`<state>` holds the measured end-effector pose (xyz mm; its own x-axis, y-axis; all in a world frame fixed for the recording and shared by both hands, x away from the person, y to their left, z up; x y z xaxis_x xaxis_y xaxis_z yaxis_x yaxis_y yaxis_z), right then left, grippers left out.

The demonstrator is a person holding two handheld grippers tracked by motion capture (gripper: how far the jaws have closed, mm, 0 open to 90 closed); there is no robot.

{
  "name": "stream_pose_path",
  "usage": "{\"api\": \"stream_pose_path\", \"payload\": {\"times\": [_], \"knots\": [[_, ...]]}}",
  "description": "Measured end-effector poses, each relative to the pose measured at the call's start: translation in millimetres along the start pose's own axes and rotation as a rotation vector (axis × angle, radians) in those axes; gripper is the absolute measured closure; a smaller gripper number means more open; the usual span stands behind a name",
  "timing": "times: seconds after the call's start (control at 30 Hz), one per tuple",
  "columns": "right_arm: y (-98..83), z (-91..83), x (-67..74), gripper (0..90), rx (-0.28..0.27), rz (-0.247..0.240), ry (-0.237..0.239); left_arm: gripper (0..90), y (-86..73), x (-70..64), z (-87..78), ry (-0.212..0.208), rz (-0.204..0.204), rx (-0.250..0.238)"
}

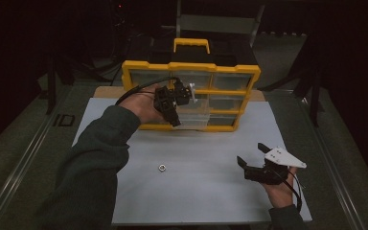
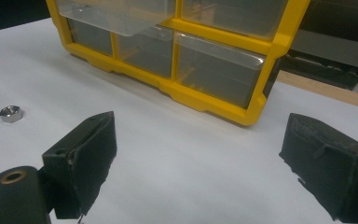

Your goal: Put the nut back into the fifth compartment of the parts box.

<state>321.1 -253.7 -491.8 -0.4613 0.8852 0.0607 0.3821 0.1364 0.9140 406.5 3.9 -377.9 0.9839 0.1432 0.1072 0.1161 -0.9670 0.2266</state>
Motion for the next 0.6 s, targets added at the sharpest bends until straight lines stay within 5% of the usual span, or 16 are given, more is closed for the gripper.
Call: {"api": "stream_pose_path", "payload": {"times": [0.6], "knots": [[-0.8,0.7,0.3,10.4,0.003,-0.001,0.003,69.8,11.2,27.7,0.8,0.03,-0.105,-0.003]]}}
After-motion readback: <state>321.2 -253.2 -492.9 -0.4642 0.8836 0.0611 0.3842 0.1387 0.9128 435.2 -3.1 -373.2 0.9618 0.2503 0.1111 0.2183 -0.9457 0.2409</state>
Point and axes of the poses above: each handheld gripper's, and its own axes: z roughly forward along the jaws, y roughly out of its top, x roughly to its left, the point moved 8 cm from there along z, roughly forward along the jaws, and after that the axes turned 7 degrees about z, right-handed, at the moved point
